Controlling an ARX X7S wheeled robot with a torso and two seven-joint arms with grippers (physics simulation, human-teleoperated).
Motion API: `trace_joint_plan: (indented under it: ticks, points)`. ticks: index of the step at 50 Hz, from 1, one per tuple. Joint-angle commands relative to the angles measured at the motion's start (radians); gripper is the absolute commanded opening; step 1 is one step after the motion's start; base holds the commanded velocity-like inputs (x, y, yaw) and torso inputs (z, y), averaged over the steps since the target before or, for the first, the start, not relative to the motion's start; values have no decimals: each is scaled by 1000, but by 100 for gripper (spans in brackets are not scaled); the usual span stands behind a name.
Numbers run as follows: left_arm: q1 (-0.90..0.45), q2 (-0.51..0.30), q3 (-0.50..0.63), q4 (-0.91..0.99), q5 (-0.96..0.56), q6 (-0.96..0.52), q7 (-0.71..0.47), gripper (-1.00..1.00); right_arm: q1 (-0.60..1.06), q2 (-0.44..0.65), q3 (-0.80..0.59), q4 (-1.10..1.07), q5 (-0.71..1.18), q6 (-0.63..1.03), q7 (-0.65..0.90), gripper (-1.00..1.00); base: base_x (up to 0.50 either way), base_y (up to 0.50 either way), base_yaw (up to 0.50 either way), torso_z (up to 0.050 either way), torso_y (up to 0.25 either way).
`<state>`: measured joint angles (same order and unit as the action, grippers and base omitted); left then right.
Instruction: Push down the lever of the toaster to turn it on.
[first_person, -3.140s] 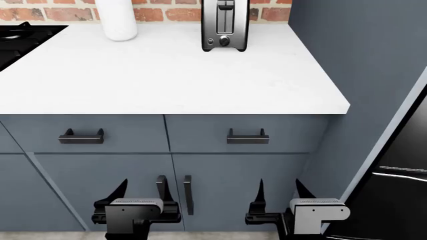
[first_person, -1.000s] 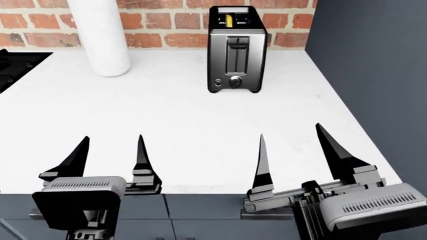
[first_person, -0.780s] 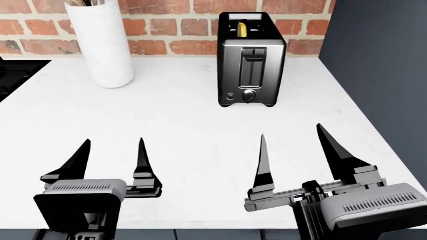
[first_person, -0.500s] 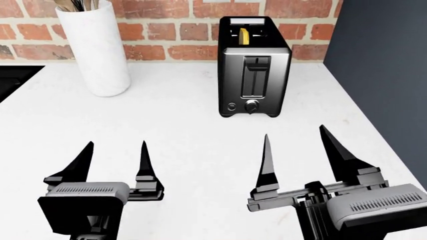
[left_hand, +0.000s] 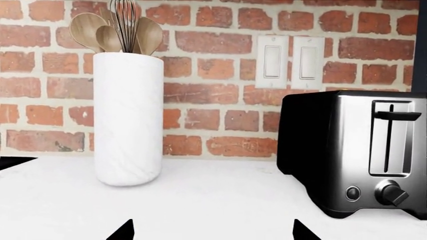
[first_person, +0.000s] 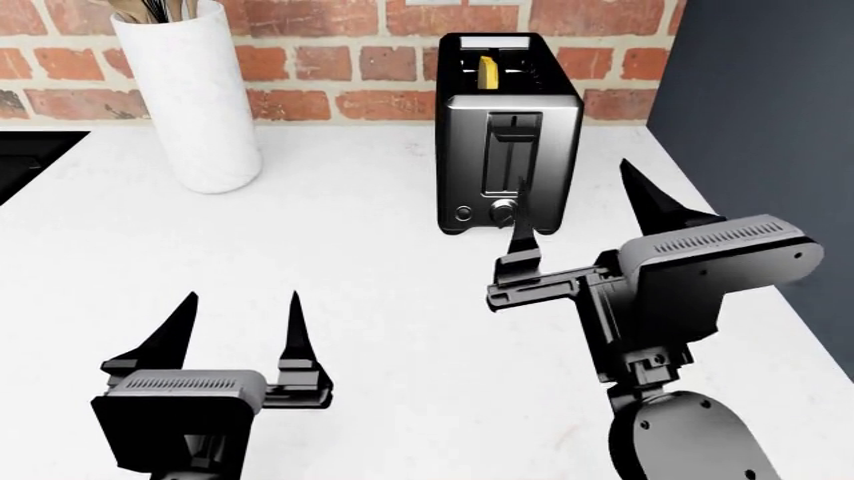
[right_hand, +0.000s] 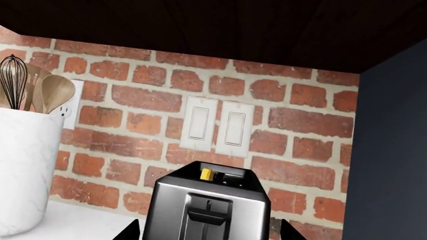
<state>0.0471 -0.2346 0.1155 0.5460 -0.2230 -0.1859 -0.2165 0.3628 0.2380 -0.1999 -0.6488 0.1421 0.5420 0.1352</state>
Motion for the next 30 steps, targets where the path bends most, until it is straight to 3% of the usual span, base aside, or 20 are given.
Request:
trace_joint_plan:
  ticks: [1,5,6,30]
  points:
    - [14,-10,7,-17,-15,19,-1,100,173,-21,-36,132,1,66,-10,100,0,0,0,0,0]
    - [13,-14,7,-22,-20,22,-2,100,211,-28,-45,191,-4,54,-12,100,0,0,0,0,0]
    - [13,-15,8,-24,-21,24,-2,100,219,-31,-44,208,-3,45,-13,-100,0,0,0,0,0]
    - [10,-29,17,-67,-38,46,-8,100,336,-81,-83,353,28,39,-30,-100,0,0,0,0,0]
